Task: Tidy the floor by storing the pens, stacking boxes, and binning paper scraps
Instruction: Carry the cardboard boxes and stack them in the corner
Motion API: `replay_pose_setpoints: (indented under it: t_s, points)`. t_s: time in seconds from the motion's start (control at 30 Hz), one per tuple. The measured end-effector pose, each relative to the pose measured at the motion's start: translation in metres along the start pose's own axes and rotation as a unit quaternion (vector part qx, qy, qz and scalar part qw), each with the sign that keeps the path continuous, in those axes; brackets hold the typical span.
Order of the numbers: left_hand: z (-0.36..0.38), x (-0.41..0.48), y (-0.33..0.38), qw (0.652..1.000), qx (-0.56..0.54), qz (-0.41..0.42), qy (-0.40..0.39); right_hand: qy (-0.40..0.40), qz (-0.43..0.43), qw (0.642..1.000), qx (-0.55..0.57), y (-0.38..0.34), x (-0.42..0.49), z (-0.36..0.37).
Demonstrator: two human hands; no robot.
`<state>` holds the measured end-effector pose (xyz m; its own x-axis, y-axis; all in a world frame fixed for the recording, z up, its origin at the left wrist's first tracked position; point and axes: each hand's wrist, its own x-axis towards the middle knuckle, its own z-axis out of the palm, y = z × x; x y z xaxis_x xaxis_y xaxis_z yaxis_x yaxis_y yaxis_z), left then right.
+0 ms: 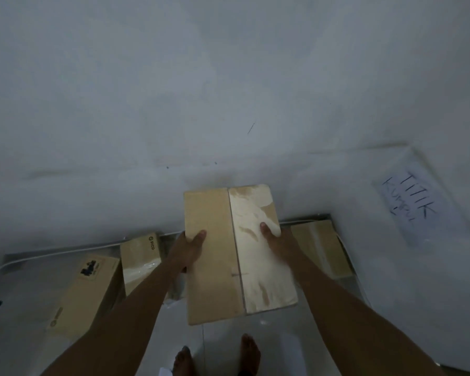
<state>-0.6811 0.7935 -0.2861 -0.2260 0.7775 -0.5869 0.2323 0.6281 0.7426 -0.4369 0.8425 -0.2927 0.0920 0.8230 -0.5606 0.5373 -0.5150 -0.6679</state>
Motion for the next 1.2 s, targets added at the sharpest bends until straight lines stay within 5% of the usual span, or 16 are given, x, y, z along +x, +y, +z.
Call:
replay_pose_setpoints:
  t_s: [0.63, 1.2]
  points:
    - [-0.017, -0.077, 0.076, 0.996, 0.08, 0.036, -0.02, 0.103, -0.029, 0.994, -0.038, -0.044, -0.112, -0.073]
    - [0.063, -0.088, 0.078, 0.992, 0.095, 0.048, -0.067, 0.151, 0.017, 0.988, 0.012, 0.025, -0.123, -0.112]
